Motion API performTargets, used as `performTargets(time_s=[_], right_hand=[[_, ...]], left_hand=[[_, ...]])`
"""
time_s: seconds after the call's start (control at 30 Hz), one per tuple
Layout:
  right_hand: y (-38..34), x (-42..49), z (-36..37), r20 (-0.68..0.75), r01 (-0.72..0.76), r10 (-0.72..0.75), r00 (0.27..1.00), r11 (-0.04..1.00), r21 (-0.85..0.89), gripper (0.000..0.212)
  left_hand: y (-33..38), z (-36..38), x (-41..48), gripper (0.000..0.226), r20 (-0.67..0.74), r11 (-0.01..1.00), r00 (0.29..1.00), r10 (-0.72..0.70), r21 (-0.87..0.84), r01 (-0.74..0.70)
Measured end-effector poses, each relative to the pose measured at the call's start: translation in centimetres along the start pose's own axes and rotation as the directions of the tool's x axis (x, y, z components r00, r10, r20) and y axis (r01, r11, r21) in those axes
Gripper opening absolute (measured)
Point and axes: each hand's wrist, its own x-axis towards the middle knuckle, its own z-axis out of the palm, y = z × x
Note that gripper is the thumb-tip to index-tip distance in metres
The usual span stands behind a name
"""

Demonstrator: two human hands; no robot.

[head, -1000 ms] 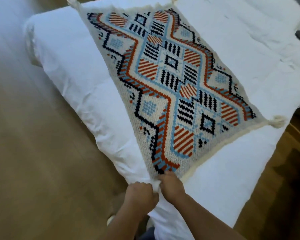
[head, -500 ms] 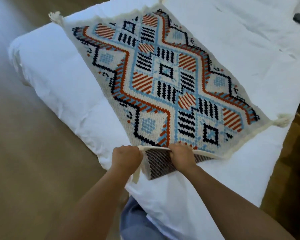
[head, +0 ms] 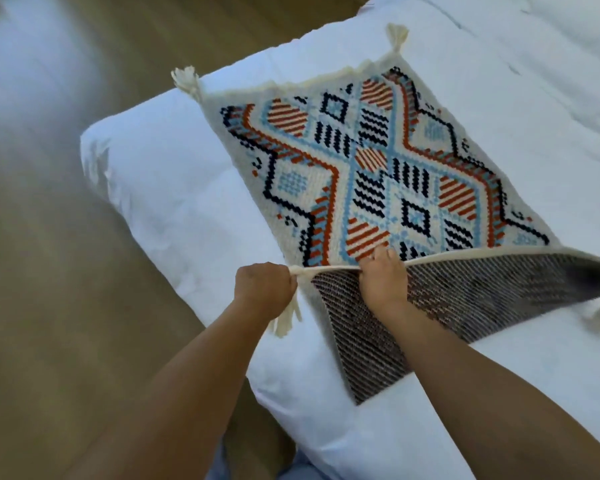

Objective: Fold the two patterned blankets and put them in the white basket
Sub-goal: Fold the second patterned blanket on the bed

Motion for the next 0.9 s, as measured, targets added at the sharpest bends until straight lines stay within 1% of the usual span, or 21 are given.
performTargets(time_s=[0.1, 0.2, 0.27, 0.37, 0.47, 0.57, 0.6, 0.67, 0.73, 0.9], right_hand=[[-4.2, 4.5, -1.8, 0.003, -0.051, 0.051, 0.999, 0.998, 0.024, 0.023], [-8.5, 8.7, -3.6, 0.034, -0.132, 0.130, 0.991, 0.987, 0.095, 0.023], [-10.9, 11.7, -4.4, 0.049, -0.197, 0.192, 0.980, 0.963, 0.183, 0.023], [-13.2, 16.5, -5.3, 0.066, -0.296, 0.291, 0.954, 0.892, 0.343, 0.023], [-15.0, 21.8, -6.0, 0.039, -0.314, 0.322, 0.946, 0.878, 0.360, 0.024], [-16.8, 27.3, -6.9, 0.020, -0.315, 0.340, 0.940, 0.844, 0.433, 0.027], [-17.4, 29.3, -7.3, 0.005, -0.313, 0.351, 0.936, 0.829, 0.463, 0.027], [-18.8, 32.8, -8.0, -0.002, -0.317, 0.366, 0.931, 0.809, 0.495, 0.027], [-20.4, 35.9, -8.2, 0.028, -0.310, 0.341, 0.940, 0.814, 0.490, 0.028], [-25.4, 41.2, -7.2, 0.123, -0.280, 0.252, 0.960, 0.844, 0.457, 0.028]], left_hand=[[-5.0, -1.5, 3.8, 0.039, 0.011, 0.999, 0.999, 0.041, 0.028, -0.042], [-10.4, -3.3, 7.6, 0.037, 0.006, 0.995, 0.998, 0.067, 0.079, -0.067], [-13.5, -4.6, 10.6, 0.036, 0.009, 0.991, 0.996, 0.086, 0.106, -0.086], [-17.0, -6.3, 15.1, 0.040, 0.012, 0.987, 0.994, 0.106, 0.121, -0.107], [-20.1, -7.9, 20.6, 0.043, 0.029, 0.986, 0.992, 0.127, 0.110, -0.129], [-23.3, -9.5, 26.2, 0.044, 0.050, 0.990, 0.992, 0.117, 0.072, -0.120], [-24.5, -9.9, 28.1, 0.044, 0.071, 0.992, 0.991, 0.112, 0.057, -0.116], [-27.0, -10.4, 31.7, 0.043, 0.161, 0.991, 0.979, 0.125, 0.030, -0.132], [-29.3, -10.6, 34.8, 0.042, 0.257, 0.986, 0.955, 0.151, 0.027, -0.163], [-35.1, -10.0, 40.8, 0.036, 0.436, 0.929, 0.869, 0.236, 0.162, -0.333]])
